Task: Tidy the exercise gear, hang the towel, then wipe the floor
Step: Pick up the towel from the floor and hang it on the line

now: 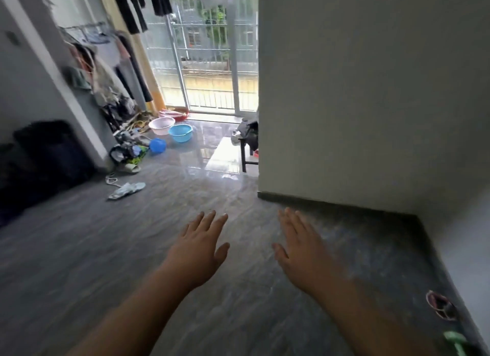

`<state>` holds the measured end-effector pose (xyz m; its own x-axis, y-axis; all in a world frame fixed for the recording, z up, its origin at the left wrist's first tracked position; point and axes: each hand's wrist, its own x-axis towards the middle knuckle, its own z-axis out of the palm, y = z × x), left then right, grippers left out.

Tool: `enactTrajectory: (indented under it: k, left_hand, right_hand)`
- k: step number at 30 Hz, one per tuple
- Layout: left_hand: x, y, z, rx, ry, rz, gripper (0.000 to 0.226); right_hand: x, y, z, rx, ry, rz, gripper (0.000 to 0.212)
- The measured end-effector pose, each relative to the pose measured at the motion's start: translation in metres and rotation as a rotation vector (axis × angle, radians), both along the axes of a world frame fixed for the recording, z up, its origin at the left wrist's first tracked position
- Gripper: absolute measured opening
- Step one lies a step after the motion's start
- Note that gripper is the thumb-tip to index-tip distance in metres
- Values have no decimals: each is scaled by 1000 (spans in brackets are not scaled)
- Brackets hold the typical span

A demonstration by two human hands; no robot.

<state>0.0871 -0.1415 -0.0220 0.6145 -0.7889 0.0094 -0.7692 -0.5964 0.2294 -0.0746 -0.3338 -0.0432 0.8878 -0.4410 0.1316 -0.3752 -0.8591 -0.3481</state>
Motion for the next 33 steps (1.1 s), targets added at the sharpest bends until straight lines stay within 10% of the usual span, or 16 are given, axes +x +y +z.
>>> enactTrajectory:
  k: [33]
  left_hand:
    - [508, 211, -61, 55, 102, 789, 66]
  right_hand:
    - [676, 147, -7, 56, 220, 728, 68]
